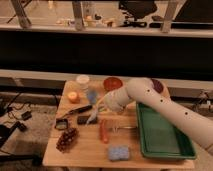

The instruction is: Wipe red bowl with towel

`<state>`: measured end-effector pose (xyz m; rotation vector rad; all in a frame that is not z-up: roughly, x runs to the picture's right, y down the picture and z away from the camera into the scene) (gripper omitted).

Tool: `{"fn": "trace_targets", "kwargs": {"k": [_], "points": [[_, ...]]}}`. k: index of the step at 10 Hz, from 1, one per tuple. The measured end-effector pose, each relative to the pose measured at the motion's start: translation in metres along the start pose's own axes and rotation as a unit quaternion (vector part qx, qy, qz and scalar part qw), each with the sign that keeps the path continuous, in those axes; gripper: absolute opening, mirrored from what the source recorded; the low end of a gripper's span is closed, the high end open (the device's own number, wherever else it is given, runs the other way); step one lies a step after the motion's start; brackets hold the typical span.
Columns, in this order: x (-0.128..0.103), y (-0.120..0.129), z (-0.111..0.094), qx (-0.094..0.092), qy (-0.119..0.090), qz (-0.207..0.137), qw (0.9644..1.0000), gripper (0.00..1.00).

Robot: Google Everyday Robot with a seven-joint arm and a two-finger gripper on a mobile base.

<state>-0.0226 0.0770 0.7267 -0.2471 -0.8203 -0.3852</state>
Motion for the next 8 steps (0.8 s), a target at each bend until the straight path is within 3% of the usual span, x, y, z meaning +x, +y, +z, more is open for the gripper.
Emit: {"fn": "trace_targets", "kwargs": {"k": [4,8], "points": [[0.032,-0.041,-0.019,0.032,0.031,-0.007,0.9990,0.18],[0.031,-0.043,-0.019,0.031,0.031,-0.008,0.9990,0.18]]}}
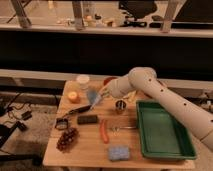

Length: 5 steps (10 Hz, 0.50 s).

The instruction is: Wipe red bowl with towel

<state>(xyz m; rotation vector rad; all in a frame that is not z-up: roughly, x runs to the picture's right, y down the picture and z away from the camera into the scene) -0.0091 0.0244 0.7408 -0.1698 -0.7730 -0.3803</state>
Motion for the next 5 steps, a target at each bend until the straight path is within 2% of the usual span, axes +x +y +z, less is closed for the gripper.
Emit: {"fn": "trace_targets", "kwargs": {"k": [3,5], "points": [[0.0001,0.0001,0.0001,0.000,0.000,0.000,1.0000,0.18],[0.0052,-0.0038,0.0006,0.008,0.005,0.001,1.0000,0.18]]}}
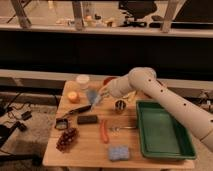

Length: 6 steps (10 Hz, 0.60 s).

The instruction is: Wipe red bowl with towel

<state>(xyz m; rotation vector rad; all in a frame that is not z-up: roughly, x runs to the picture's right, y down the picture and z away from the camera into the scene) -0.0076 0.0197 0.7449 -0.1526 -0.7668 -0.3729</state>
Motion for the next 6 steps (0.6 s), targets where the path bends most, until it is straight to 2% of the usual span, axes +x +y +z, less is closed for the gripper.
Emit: {"fn": "trace_targets", "kwargs": {"k": [6], "points": [[0.053,-0.046,0.015,0.021,0.024,0.002,0.9995,0.18]]}}
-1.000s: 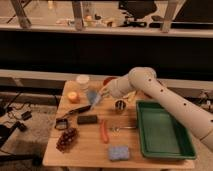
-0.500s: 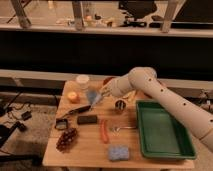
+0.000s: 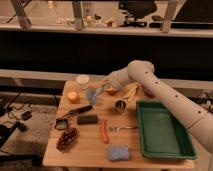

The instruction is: Wipe red bowl with towel

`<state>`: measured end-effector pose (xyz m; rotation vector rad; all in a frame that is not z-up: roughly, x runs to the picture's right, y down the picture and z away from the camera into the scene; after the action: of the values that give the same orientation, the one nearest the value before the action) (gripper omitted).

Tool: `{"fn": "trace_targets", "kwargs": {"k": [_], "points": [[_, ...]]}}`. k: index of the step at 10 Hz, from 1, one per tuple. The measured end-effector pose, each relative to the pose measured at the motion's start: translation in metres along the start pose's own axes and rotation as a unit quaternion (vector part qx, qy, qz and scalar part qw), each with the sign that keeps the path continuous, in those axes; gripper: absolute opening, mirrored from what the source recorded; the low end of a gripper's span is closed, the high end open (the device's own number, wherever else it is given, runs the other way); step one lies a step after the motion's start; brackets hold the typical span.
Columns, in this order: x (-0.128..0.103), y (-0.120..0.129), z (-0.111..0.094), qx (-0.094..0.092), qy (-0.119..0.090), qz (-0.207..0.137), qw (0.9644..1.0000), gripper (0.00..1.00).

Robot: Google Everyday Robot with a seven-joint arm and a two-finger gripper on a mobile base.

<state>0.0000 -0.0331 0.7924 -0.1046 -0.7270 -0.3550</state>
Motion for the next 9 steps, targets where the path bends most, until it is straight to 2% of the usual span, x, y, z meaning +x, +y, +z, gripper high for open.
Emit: {"fn": "trace_targets", "kwargs": {"k": [5,6,9], "points": [[0.059,-0.012,-0.005,0.022,0.044,0.022,0.9986,0.18],[0.065,-0.009,-0.007,0.023,0.047,0.026,0.9983,0.18],[0.063,-0.010,-0.006,0.023,0.046,0.024,0.9984,0.18]]}}
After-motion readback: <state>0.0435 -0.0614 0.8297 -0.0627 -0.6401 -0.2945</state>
